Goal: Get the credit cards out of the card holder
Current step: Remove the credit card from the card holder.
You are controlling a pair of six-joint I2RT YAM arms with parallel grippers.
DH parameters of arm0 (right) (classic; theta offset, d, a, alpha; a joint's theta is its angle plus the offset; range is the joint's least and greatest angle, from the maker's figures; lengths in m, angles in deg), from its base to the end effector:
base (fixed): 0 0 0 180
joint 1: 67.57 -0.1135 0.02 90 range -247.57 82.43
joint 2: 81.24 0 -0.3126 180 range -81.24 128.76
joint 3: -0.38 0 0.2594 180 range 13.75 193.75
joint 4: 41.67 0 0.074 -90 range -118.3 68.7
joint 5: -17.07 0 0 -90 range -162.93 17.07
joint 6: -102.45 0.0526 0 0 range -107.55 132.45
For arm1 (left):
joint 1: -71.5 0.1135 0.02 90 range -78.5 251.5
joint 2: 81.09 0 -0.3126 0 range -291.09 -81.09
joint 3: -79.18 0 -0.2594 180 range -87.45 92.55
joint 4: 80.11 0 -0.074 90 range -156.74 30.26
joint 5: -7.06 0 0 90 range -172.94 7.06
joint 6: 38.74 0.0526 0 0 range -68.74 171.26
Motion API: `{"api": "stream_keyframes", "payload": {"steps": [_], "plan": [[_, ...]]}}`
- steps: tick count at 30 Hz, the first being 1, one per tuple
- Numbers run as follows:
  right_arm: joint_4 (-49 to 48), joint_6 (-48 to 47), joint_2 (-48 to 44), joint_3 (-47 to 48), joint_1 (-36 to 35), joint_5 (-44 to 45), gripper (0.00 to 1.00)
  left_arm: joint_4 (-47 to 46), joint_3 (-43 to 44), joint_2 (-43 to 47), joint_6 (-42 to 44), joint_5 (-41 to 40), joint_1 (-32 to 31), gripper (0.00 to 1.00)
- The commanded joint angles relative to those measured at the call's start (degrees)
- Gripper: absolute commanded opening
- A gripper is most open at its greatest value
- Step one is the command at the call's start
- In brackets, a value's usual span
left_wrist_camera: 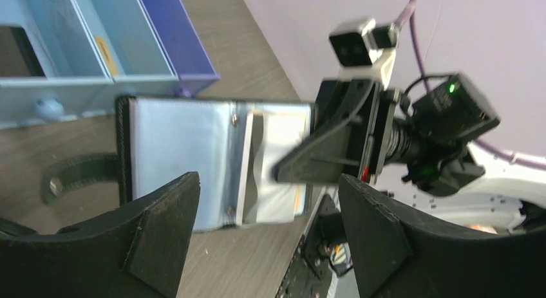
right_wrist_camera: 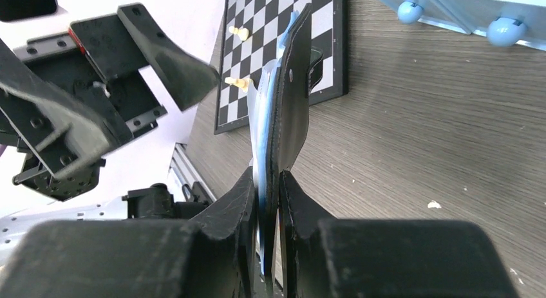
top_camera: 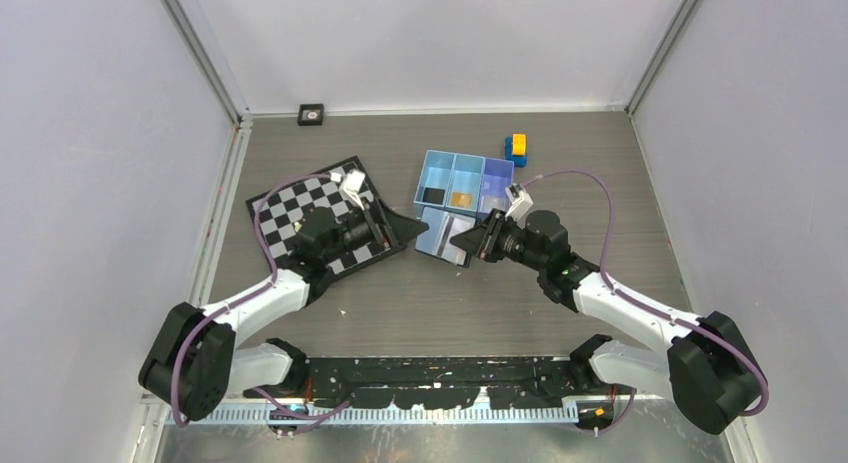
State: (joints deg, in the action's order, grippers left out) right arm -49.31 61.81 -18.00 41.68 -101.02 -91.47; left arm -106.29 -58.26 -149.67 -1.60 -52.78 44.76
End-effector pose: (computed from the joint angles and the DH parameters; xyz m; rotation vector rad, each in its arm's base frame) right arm 0.1909 0.1462 0.2651 0.0256 2.0152 1.2723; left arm 0.2189 -0.1399 0.2910 0.0640 1.7791 -1.4590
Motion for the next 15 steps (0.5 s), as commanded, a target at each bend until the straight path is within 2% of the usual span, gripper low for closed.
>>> {"api": "stream_keyframes", "payload": {"steps": [1,7,11,15], "plan": [[-0.64,-4.23,-1.78,0.82,1.1,-0.09,0.0,-2.24,-3.22,1.68,6.01,-3.04,-4.53,0.77],[-5.22,-1.0,3.53,1.53,4.38,-7.62,0.0,-3.08,-2.78,-0.36,6.74,-3.97,-8.14,0.73],[-5.15,-1.32,3.29,1.18,5.07,-7.78,0.0,-3.04,-4.83,0.66,7.67,-7.08,-8.33,0.74],[-4.97,-1.37,2.63,1.0,5.06,-7.74,0.0,-3.45,-4.53,0.1,6.72,-6.21,-8.34,0.71]]}}
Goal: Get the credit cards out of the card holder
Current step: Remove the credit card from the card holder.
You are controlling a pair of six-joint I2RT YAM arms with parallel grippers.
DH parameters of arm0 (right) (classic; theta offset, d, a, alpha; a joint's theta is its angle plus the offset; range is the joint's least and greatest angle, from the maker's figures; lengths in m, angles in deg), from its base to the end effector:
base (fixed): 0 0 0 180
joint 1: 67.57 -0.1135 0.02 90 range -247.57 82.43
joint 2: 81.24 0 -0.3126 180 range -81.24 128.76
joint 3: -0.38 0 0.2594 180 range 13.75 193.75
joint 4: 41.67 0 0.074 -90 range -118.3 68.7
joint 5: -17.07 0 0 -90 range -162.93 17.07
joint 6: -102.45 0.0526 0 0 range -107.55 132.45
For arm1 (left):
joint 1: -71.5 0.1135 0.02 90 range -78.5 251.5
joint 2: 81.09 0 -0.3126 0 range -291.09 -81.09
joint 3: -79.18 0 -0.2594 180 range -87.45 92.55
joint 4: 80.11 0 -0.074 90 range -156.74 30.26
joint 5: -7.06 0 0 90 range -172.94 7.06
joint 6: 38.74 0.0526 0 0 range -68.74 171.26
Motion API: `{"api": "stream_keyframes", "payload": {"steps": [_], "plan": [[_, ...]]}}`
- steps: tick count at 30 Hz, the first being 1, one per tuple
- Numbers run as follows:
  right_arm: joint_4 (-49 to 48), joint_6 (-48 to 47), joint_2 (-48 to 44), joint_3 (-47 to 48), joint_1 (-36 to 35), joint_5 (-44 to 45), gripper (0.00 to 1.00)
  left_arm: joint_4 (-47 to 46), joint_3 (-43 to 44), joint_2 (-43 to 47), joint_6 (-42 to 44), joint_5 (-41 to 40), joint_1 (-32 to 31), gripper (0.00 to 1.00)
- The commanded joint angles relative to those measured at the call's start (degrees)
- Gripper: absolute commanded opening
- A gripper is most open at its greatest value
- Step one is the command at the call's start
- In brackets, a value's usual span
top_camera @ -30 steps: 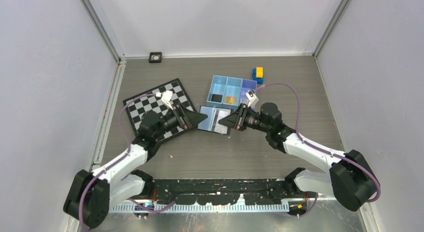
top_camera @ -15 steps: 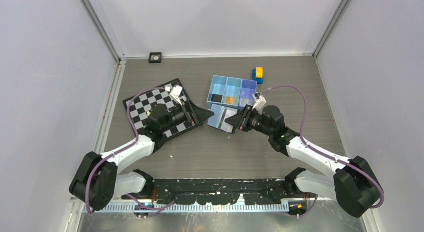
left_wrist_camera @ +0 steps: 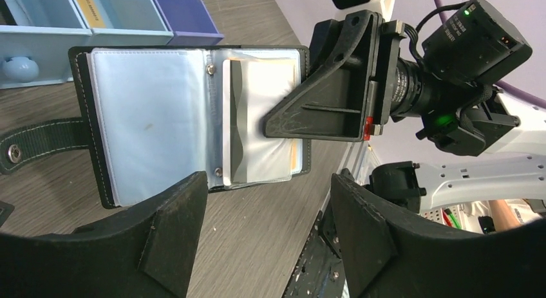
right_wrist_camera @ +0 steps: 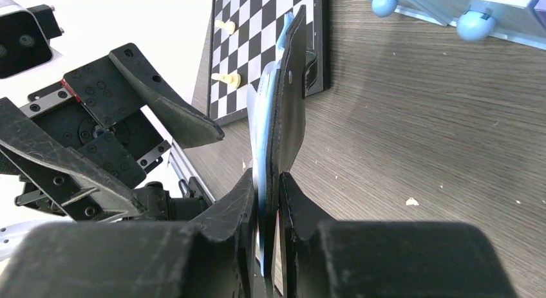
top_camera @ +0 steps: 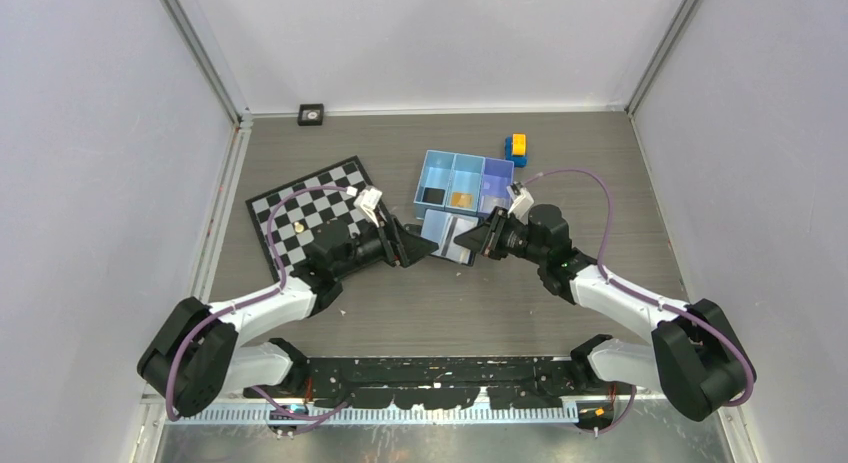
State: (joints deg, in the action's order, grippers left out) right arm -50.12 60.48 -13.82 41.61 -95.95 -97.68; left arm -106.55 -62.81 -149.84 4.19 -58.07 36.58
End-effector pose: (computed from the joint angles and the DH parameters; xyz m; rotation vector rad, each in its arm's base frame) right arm 0.2084 0.1376 0.2505 0.0263 2.0739 1.2777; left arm 0.1932 -0.1618 0.2631 0.1769 1.8422 -1.4051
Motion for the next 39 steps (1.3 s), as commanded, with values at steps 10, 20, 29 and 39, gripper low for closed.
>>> {"api": "stream_keyframes", "payload": {"steps": [10,20,29,39], "plan": [[-1.95,-0.78,-5.15,0.88,-0.01,-0.65,0.01,-6.73,0.29,-3.75,-1.45,1.34,-0.23,0.68],[-2.57,-0.5,-5.72,0.72,0.0,-1.55,0.0,-13.7,2.76,-8.95,-5.38,9.01,-1.26,0.59],[-6.73,1.55,-4.57,0.11,0.06,-4.49,0.01,-13.42,4.01,-11.56,-6.53,9.81,-1.21,0.58],[-9.35,2.96,-2.99,-0.05,0.0,-6.41,0.01,-9.34,4.14,-8.97,-4.93,8.21,-1.1,0.35]]}}
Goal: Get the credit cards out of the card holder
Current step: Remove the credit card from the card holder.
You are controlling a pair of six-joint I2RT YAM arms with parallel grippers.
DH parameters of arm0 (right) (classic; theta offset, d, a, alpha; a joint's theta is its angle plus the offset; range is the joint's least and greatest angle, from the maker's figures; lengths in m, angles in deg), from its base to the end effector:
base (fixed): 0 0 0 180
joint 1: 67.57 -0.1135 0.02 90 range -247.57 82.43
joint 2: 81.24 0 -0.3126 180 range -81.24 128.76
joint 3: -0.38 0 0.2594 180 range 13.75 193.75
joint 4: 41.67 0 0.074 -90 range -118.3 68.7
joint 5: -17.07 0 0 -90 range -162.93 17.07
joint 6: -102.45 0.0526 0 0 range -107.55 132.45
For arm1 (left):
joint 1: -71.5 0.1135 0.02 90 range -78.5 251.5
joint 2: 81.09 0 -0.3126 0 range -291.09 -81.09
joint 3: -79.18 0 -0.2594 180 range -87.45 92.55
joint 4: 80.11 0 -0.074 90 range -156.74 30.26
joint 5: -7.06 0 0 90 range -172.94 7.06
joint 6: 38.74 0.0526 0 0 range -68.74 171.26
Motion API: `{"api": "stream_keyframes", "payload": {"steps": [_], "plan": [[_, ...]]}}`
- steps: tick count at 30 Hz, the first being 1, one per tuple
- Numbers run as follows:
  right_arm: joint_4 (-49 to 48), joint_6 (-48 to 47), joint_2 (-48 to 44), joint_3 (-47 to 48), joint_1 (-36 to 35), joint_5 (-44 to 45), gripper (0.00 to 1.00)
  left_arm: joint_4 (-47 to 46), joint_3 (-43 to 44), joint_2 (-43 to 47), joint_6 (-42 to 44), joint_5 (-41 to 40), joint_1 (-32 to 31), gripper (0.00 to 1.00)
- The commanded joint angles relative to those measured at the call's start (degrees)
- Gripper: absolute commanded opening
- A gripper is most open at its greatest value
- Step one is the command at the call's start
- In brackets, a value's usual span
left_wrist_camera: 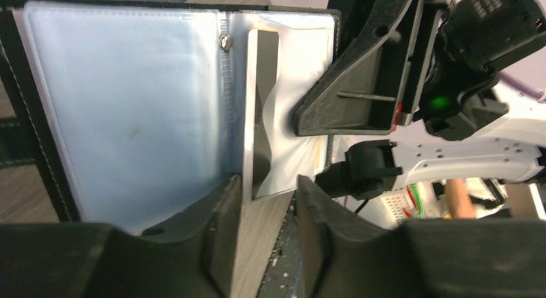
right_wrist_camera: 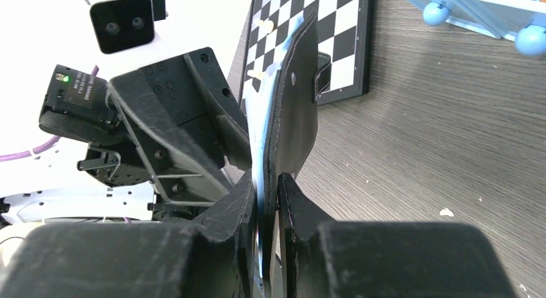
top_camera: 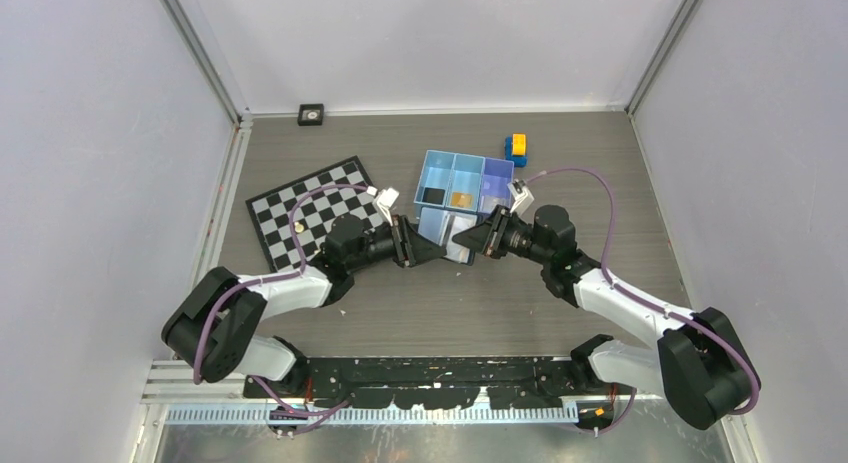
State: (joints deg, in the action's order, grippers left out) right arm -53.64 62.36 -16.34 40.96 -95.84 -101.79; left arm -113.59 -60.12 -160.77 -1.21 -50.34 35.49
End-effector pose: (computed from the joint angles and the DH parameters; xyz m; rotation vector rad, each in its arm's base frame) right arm 0.2003 0.1365 0.2641 -0.0306 1.9967 1.3828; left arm 0.2126 -0.1896 0.2465 0.2239 1.9216 -1.5766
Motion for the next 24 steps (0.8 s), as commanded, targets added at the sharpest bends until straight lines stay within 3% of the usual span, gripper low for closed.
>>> {"api": "stream_keyframes", "payload": {"steps": [1,4,12,15,18,24], "plan": [[-5.81,1.1,-0.48,0.58,-0.12,-2.33,0.01,-3.14,1.14,2.02,-0.27,1.03,0.16,0.32],[-6.16,1.31,-0.66,0.49,-0.11,-2.49,0.01,-9.56,-0.49,2.2,-3.07,2.5,1.19,0.27],[-9.85,2.97,0.24,0.06,-0.06,-4.57,0.0,-22.48,-1.17,-0.27,-10.56,6.78,2.52,0.33],[-11.55,3.68,0.46,-0.33,-0.11,-5.2,0.01,-30.47,-1.42,-2.7,-15.26,8.21,3.09,0.28],[-12.97,4.24,0.78,-0.55,-0.12,-5.71,0.01,-34.94,-0.08,-5.33,-19.14,10.44,3.46,0.17],[-14.35,4.87,1.43,-0.61,-0.12,-6.38,0.01,-35.15,0.28,-4.75,-20.13,11.07,3.68,0.15]]}}
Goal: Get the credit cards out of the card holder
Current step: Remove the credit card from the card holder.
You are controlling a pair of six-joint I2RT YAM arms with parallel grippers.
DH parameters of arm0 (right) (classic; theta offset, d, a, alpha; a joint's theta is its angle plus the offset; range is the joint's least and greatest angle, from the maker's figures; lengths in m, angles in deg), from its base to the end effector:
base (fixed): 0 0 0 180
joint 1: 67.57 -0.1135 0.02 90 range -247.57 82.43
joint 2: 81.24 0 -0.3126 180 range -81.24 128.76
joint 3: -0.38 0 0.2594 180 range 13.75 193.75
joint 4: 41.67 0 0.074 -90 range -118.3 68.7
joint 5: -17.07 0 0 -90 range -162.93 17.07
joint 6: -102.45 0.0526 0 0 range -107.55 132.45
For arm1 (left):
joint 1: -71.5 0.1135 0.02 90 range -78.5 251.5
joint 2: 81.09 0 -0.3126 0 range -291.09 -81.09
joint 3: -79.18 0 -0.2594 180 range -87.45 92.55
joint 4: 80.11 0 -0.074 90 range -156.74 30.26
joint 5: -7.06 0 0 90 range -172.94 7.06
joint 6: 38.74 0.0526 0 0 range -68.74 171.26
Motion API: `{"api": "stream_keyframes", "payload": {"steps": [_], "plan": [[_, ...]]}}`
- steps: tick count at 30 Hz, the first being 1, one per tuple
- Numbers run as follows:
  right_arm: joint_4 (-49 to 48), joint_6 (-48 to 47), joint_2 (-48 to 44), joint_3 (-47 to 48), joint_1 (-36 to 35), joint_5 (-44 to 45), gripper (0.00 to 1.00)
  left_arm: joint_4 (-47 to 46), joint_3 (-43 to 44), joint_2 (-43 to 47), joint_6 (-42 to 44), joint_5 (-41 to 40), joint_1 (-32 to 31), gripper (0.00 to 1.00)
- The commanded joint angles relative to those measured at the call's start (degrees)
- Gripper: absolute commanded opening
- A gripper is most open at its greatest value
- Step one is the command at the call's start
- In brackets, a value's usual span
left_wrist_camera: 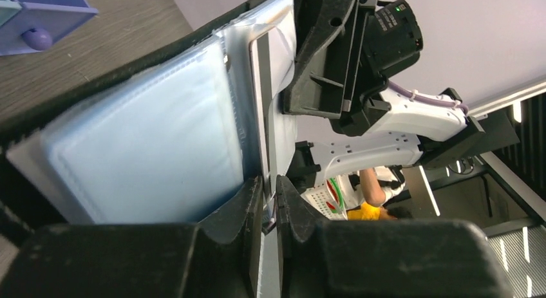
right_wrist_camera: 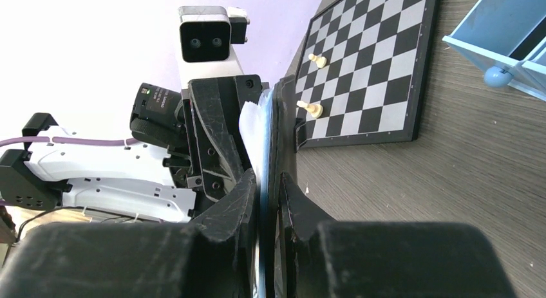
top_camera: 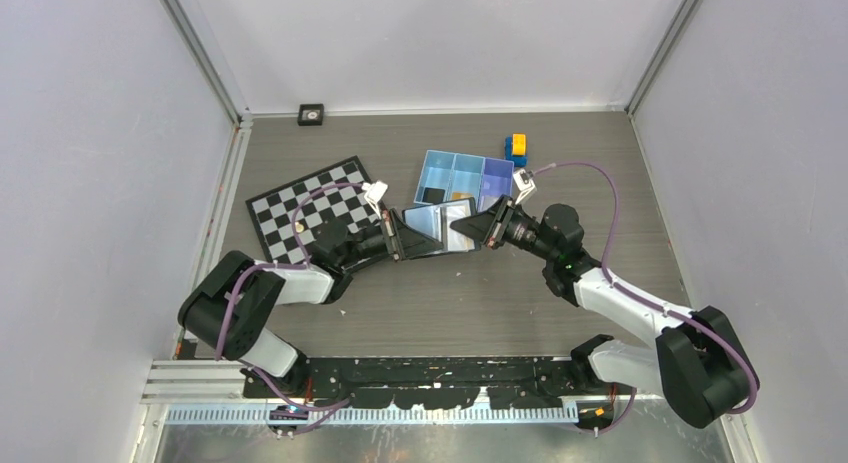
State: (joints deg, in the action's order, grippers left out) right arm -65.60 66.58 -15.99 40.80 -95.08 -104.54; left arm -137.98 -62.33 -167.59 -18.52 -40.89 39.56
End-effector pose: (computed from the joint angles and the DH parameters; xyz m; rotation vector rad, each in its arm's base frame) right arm 0.2031 0.1368 0.2866 -0.0716 1.8129 1.4990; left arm 0.2239 -0.1811 0.2521 0.1747 1.7701 -1.8842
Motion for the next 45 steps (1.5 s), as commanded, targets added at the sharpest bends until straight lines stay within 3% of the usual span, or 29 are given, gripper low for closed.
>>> {"api": "stream_keyframes", "payload": {"steps": [1,14,18,23,27,31,33,35,37,39,45], "plan": [[-2.35,0.65,1.18,-0.49,-0.83,-3.63,0.01,-10.76,2.33,2.74,-2.75,1.64,-0.21,0.16],[-8.26,3.54,4.36,-0.55,-1.49,-6.27,0.0,-10.76,0.53,4.85,-3.0,0.09,2.03,0.21],[-9.3,3.92,4.3,-0.76,-1.58,-6.4,0.0,-10.76,-0.41,5.68,-3.01,-0.78,3.05,0.15],[-5.75,2.0,3.36,-0.11,-1.93,-5.52,0.0,-10.75,-1.04,5.92,-2.95,-1.66,3.55,0.0],[-3.42,0.31,3.09,0.51,-2.83,-4.92,0.01,-10.76,-1.05,5.9,-3.0,-1.49,3.73,0.0],[-2.7,-0.32,3.29,0.98,-3.5,-4.69,0.01,-10.76,-0.7,5.51,-3.01,-0.97,3.73,0.15],[-2.65,-0.54,3.42,1.08,-3.75,-4.67,0.01,-10.76,-0.69,5.15,-2.86,-0.95,3.73,0.17],[-2.21,-0.85,3.41,1.28,-4.07,-4.62,0.01,-10.75,-0.54,4.34,-2.95,-0.83,3.77,0.15],[-1.9,-1.15,3.33,1.38,-4.27,-4.52,0.0,-10.57,-0.09,3.16,-3.04,-0.48,3.88,0.04],[-1.63,-1.25,3.1,1.26,-4.27,-4.07,0.01,-10.46,-0.03,1.63,-3.61,-0.48,4.26,0.0],[2.0,-2.38,0.8,0.99,-4.22,-0.76,0.21,-10.76,-0.73,-0.98,-4.9,-1.06,6.06,0.0]]}}
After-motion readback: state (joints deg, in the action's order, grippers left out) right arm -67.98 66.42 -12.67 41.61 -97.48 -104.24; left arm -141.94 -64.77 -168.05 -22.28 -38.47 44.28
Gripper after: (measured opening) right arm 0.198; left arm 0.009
